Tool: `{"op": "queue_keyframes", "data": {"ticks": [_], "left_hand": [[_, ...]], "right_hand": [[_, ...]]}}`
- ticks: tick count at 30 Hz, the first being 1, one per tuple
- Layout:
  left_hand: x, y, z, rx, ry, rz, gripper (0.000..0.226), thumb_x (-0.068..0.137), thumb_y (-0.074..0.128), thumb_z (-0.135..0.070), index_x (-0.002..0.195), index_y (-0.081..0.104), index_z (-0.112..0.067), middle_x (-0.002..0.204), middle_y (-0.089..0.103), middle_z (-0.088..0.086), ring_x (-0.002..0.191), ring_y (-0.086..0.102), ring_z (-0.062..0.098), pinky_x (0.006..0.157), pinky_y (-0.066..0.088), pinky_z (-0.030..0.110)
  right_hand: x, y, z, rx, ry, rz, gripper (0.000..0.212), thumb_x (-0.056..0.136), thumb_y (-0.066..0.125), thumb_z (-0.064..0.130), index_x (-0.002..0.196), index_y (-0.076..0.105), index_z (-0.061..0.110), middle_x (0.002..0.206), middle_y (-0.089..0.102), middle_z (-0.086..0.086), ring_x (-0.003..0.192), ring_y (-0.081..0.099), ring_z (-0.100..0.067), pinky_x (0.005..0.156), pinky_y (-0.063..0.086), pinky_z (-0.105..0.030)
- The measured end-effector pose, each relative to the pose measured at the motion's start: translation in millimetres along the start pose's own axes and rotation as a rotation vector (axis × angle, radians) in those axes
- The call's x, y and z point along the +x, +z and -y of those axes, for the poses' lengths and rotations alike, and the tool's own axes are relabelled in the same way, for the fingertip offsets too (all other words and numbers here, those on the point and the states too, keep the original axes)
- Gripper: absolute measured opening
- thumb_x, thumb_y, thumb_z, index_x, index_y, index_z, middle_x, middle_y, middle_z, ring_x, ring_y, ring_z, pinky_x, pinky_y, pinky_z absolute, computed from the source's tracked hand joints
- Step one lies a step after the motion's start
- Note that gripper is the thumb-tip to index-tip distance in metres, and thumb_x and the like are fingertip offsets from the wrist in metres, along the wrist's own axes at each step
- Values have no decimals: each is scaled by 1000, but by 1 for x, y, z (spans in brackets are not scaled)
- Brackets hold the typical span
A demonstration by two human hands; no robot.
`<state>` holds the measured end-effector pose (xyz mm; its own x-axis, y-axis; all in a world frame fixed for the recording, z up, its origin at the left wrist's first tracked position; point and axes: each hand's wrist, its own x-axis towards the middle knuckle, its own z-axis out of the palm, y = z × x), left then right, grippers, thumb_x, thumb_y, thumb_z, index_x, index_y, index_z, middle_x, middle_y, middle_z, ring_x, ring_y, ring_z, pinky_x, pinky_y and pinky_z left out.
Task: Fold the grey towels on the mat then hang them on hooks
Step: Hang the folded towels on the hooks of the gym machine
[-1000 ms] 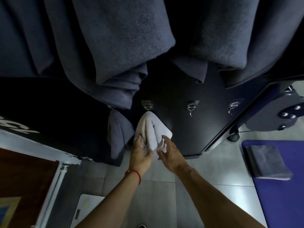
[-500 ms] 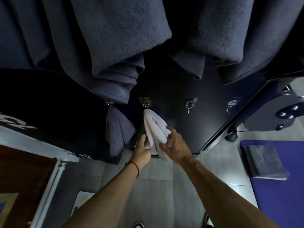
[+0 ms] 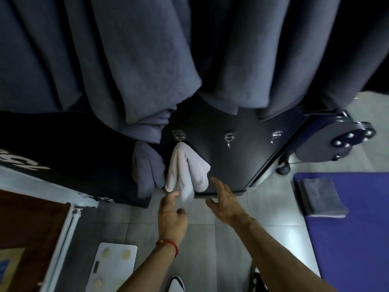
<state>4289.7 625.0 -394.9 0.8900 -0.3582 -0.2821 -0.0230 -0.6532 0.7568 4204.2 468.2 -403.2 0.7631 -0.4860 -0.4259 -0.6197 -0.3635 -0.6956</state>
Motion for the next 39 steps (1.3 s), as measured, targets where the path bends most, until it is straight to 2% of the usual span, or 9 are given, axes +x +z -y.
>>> {"op": "queue_keyframes", "data": {"ticks": [5, 8, 12, 16, 20, 23, 29, 36, 39], "left_hand": [[-46, 12, -48, 112, 180, 279, 52, 87, 60, 0, 133, 54, -26, 139, 50, 2, 131, 49, 21, 107, 45, 39], [-61, 42, -90, 232, 333, 479, 51, 87, 60, -6, 133, 52, -25, 138, 48, 0, 131, 46, 20, 110, 40, 35], [-82, 108, -151, 385, 508, 653, 51, 86, 61, -12, 135, 54, -20, 136, 50, 3, 128, 47, 23, 108, 35, 30], [-99, 207, -202, 508, 623, 727, 48, 88, 63, -16, 134, 56, -18, 134, 52, 6, 125, 47, 27, 108, 35, 32], [-100, 343, -247, 523, 585, 726, 44, 87, 63, -15, 130, 59, -20, 129, 55, 4, 123, 52, 25, 110, 39, 38], [-90, 450, -268, 527, 502, 709, 39, 89, 61, -18, 127, 61, -24, 124, 59, -1, 120, 54, 19, 108, 42, 38], [-45, 625, -254, 546, 411, 713, 36, 90, 58, -16, 125, 60, -23, 126, 59, -1, 118, 54, 14, 104, 43, 34], [21, 758, -192, 557, 435, 670, 43, 91, 59, -12, 133, 57, -21, 130, 51, -7, 120, 47, 8, 103, 41, 26], [46, 787, -166, 504, 425, 662, 42, 87, 61, -14, 128, 61, -22, 127, 58, -8, 115, 54, 11, 104, 47, 37]], "right_hand": [[-80, -51, -29, -147, 103, -55, 71, 100, 60, 29, 160, 21, 22, 159, 34, -8, 140, 42, -29, 112, 37, -34], [-121, -85, -71, -199, 201, -106, 66, 97, 60, 30, 156, 32, 18, 153, 41, -10, 131, 50, -31, 107, 42, -36], [-154, -139, -158, -170, 345, -191, 63, 93, 59, 34, 150, 40, 15, 143, 49, -12, 124, 55, -35, 103, 46, -40], [-134, -199, -281, -103, 457, -256, 61, 90, 62, 34, 144, 46, 11, 138, 54, -19, 125, 54, -38, 102, 47, -43], [-93, -244, -403, -12, 484, -254, 51, 90, 57, 32, 135, 49, 8, 128, 55, -21, 117, 55, -41, 94, 50, -45], [-62, -267, -489, 6, 503, -244, 51, 94, 57, 30, 140, 48, 11, 130, 54, -19, 116, 55, -42, 96, 50, -48], [20, -264, -643, -24, 545, -119, 52, 96, 57, 32, 143, 45, 13, 137, 51, -17, 125, 52, -41, 101, 48, -49], [160, -220, -754, -176, 453, 4, 47, 96, 52, 27, 142, 43, 18, 146, 45, -9, 132, 45, -33, 103, 39, -47], [222, -214, -792, -228, 406, -1, 59, 100, 50, 25, 155, 29, 20, 165, 21, -5, 151, 22, -29, 118, 25, -53]]}}
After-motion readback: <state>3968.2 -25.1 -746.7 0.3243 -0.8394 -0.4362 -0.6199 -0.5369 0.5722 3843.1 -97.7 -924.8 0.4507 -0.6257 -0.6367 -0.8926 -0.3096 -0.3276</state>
